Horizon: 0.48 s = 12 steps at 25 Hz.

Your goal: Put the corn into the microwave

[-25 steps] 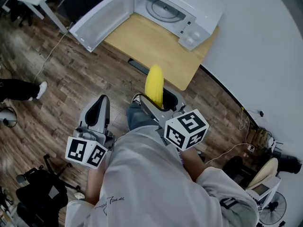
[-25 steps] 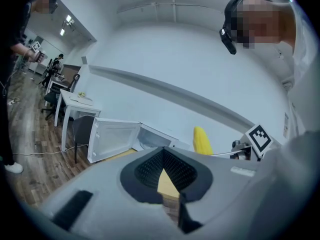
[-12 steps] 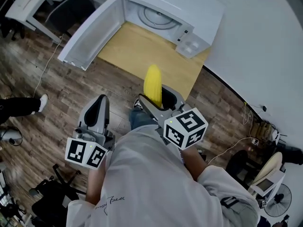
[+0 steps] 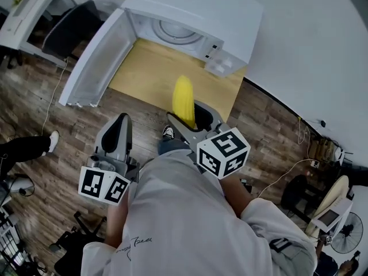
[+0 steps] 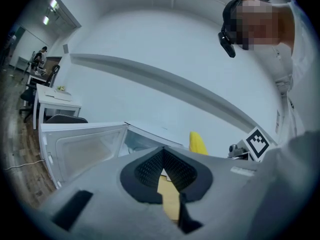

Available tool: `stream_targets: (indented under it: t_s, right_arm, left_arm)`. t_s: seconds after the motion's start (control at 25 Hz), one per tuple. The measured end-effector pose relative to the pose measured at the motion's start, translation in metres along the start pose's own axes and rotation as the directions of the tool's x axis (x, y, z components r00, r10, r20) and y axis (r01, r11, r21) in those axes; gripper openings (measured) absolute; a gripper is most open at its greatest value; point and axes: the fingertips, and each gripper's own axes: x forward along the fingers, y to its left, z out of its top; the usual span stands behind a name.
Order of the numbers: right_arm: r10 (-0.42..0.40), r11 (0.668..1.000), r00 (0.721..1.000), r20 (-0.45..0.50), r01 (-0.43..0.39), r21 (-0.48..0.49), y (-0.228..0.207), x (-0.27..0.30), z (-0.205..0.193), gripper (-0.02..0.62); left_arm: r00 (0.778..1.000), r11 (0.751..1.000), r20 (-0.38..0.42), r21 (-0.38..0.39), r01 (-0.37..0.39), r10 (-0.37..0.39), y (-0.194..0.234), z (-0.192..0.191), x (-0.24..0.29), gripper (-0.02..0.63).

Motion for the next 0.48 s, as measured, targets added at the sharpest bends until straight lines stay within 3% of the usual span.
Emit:
stream_targets:
  t_s: [0.48]
  right_arm:
    - [-0.06, 0.998, 0.998, 0.016, 0.06, 0.036, -0.041, -0.002, 0.005, 0.261]
  left_arm:
    - [0.996, 0.996, -0.032, 0.024, 0.081, -0.08, -0.016, 0.008, 0.054, -0.012]
